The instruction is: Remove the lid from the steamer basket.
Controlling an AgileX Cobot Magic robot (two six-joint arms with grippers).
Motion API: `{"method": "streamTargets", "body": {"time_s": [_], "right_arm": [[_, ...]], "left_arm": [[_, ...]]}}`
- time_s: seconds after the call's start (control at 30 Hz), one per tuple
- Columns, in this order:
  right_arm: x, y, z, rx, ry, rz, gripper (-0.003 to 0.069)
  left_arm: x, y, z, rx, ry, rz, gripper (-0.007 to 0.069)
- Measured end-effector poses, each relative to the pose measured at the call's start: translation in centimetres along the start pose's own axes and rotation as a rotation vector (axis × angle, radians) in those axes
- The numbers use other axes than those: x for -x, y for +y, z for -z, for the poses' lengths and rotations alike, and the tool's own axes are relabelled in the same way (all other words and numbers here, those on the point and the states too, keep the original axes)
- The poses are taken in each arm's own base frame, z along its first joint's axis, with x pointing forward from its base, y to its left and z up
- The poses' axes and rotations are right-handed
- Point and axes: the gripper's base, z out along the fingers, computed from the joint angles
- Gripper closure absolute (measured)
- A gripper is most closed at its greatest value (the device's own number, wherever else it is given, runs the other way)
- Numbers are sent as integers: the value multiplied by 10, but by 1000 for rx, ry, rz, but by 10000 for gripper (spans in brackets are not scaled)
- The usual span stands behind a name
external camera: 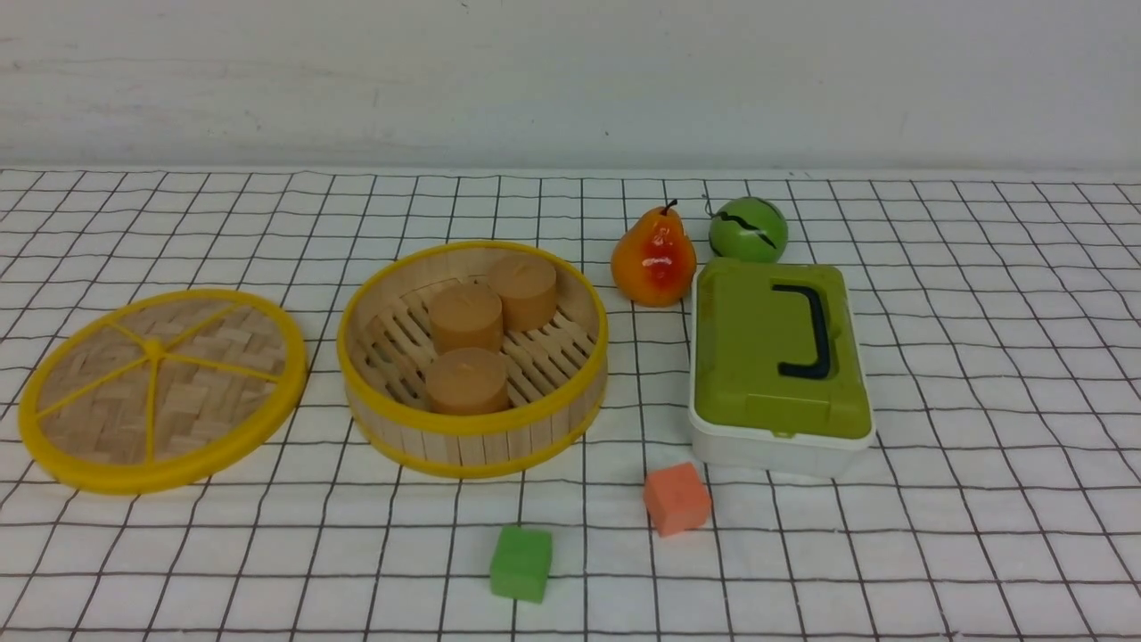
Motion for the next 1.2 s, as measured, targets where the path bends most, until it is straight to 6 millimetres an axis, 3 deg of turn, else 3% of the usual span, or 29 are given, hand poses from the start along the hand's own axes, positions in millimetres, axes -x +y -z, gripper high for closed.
{"method": "streamTargets", "body": {"time_s": [1.2], "right_arm": [[0, 0, 0, 0, 0, 0, 419]], "left_arm": [[0, 0, 0, -1, 0, 2, 614]]}}
